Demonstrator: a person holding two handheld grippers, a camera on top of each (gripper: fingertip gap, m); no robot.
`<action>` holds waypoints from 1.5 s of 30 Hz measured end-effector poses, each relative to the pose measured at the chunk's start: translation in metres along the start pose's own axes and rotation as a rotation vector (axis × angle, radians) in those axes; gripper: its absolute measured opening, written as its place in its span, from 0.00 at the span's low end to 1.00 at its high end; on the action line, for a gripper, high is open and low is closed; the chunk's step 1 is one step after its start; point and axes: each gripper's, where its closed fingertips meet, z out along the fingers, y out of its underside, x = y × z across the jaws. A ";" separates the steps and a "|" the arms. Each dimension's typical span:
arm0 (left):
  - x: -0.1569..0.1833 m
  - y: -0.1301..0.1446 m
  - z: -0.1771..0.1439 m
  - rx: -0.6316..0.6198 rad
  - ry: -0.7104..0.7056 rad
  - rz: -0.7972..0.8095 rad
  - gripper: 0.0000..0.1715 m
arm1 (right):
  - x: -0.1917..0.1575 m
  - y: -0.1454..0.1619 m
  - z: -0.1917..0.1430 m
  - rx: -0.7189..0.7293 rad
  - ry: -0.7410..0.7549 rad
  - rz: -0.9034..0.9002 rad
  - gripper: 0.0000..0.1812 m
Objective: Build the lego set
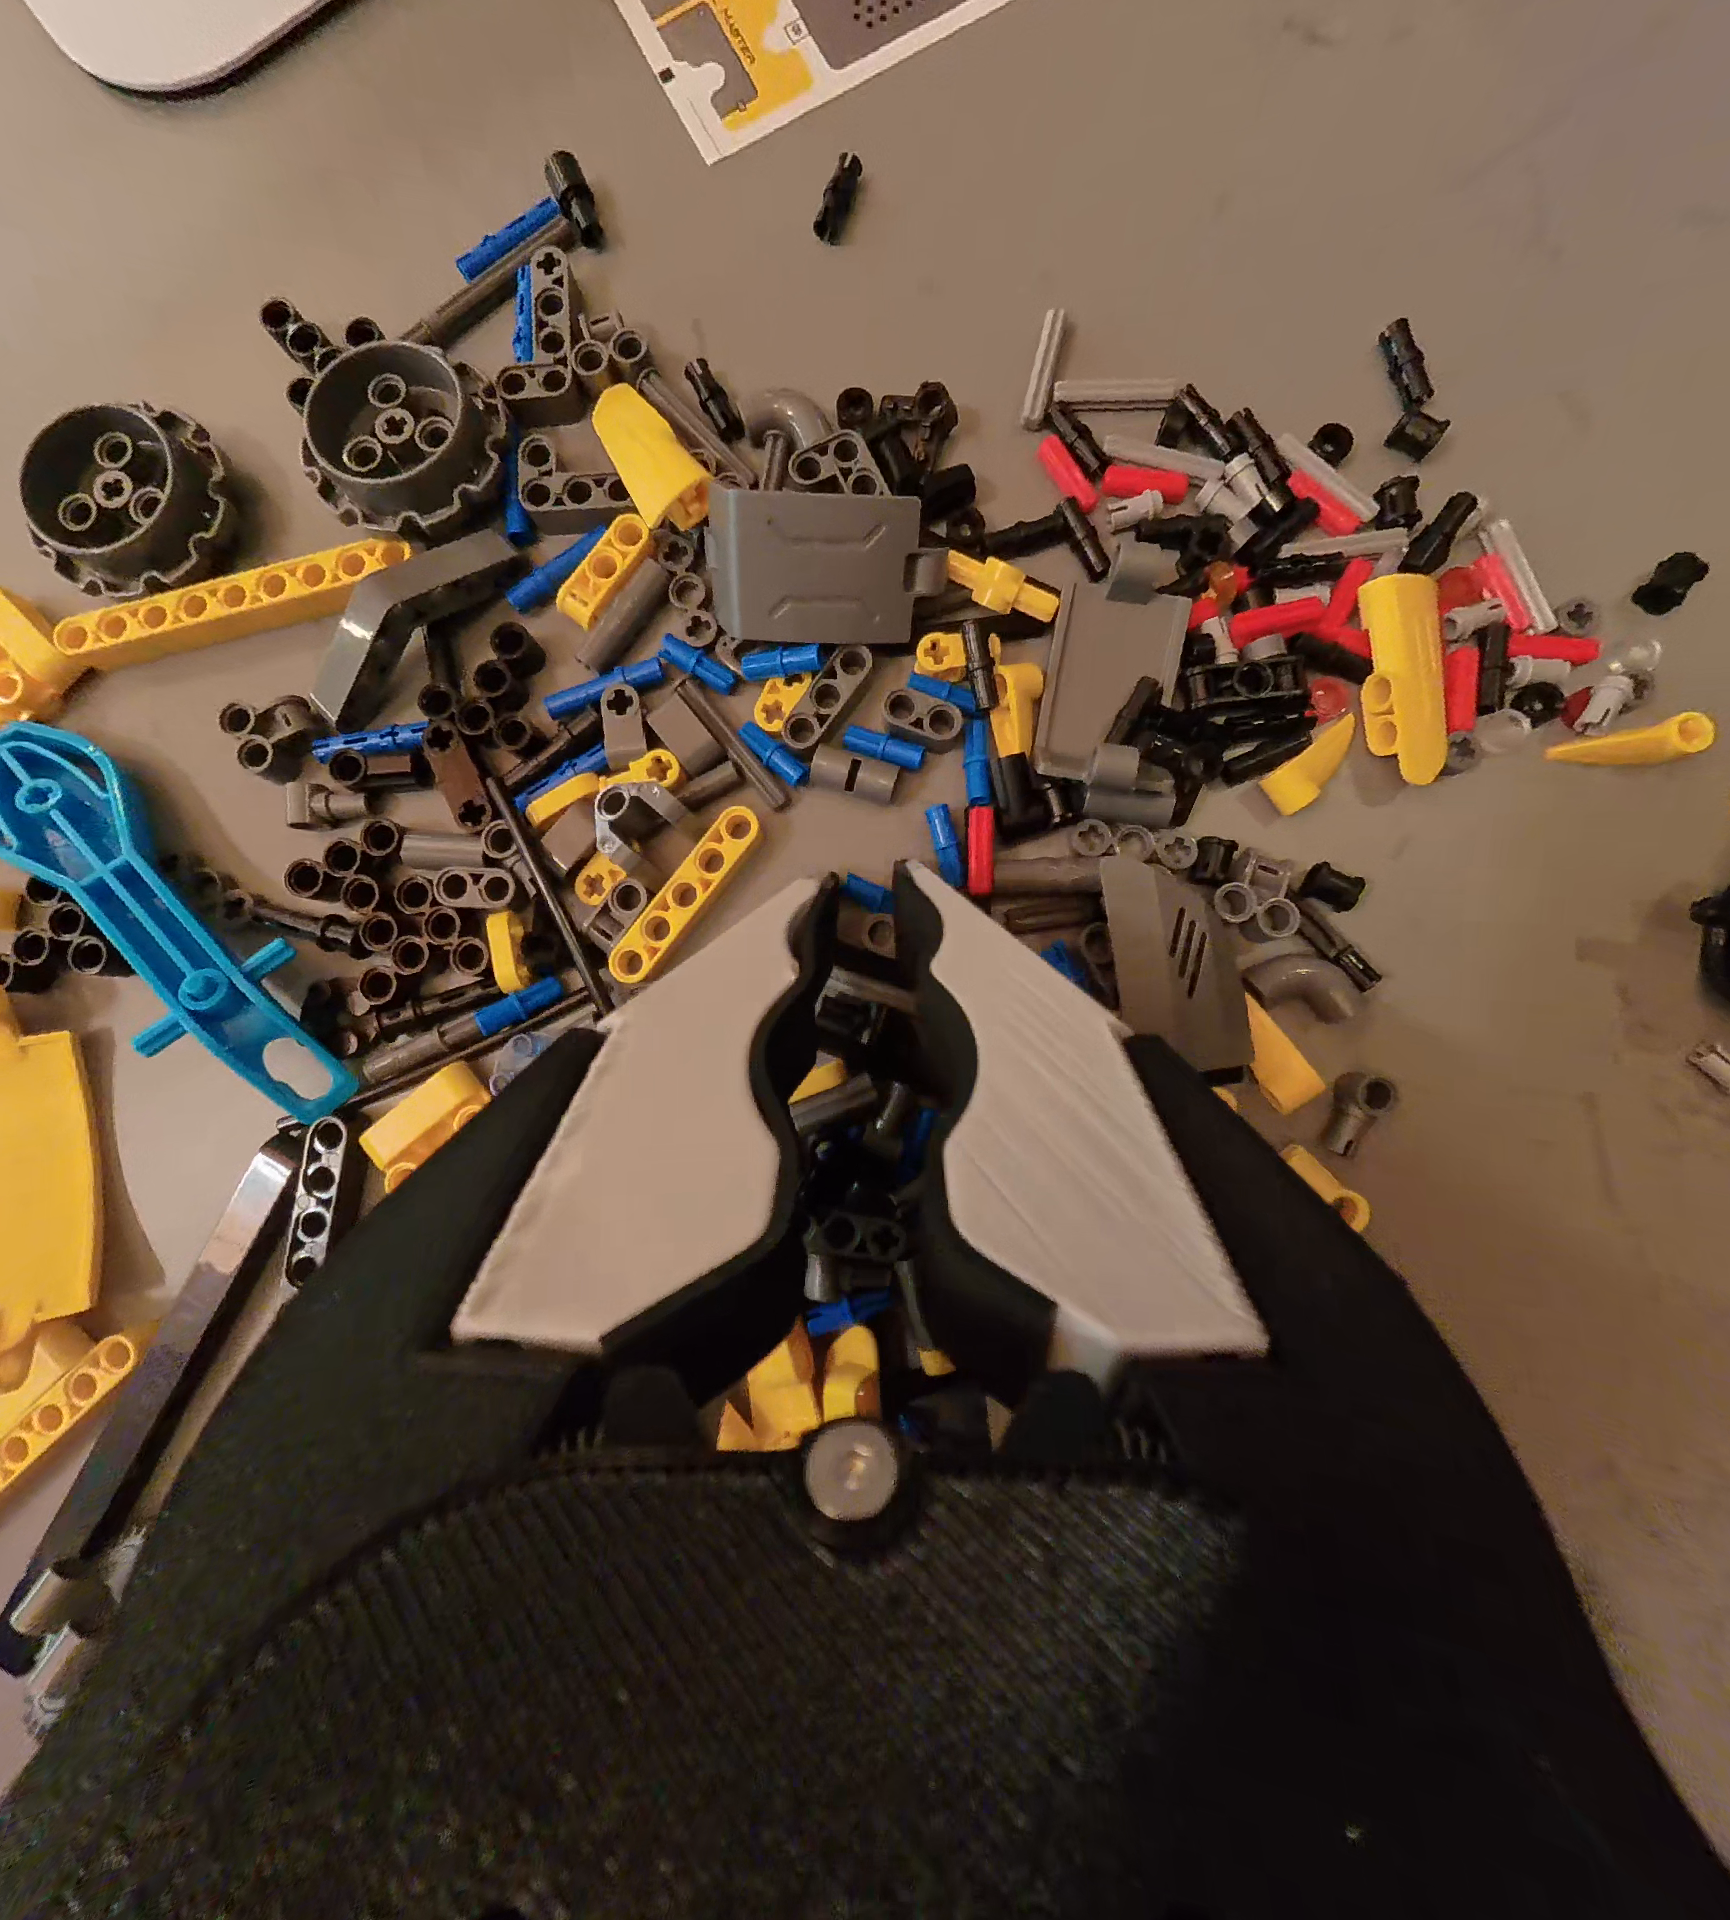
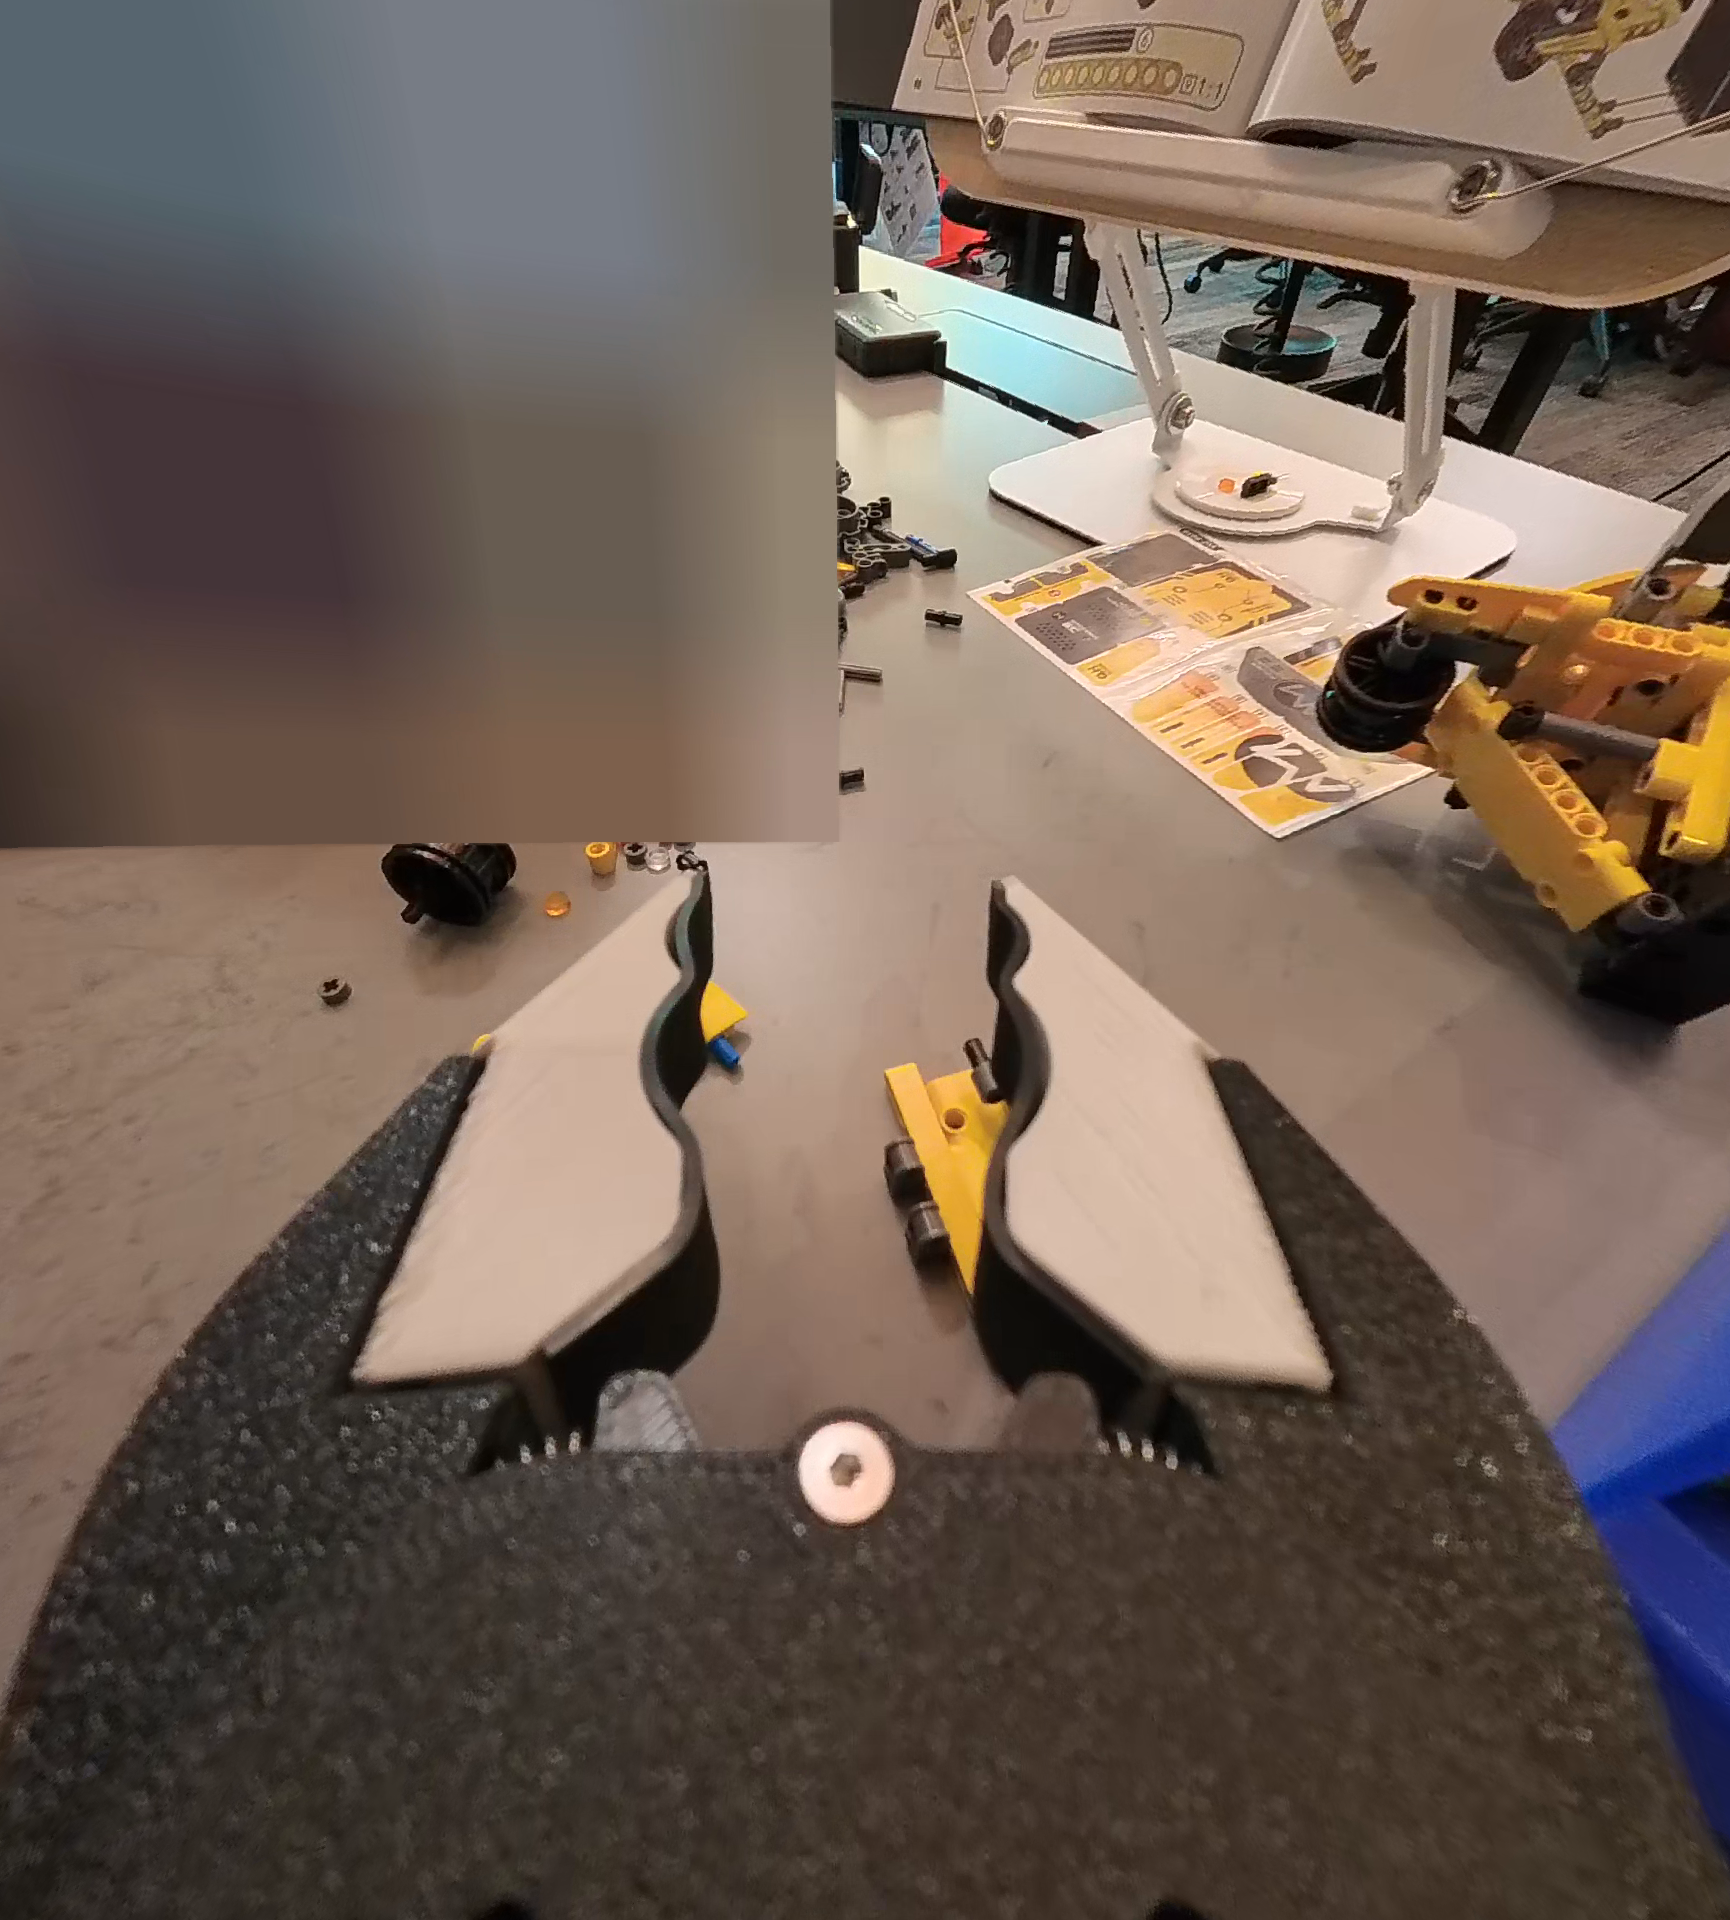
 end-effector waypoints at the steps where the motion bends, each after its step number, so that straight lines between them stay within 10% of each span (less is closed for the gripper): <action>1: 0.000 0.000 0.000 -0.001 -0.002 0.003 0.04 | 0.000 0.000 0.000 0.000 0.000 -0.001 0.29; 45: -0.011 -0.013 -0.006 0.077 -0.090 0.030 0.12 | -0.004 0.003 0.001 -0.020 0.010 -0.059 0.30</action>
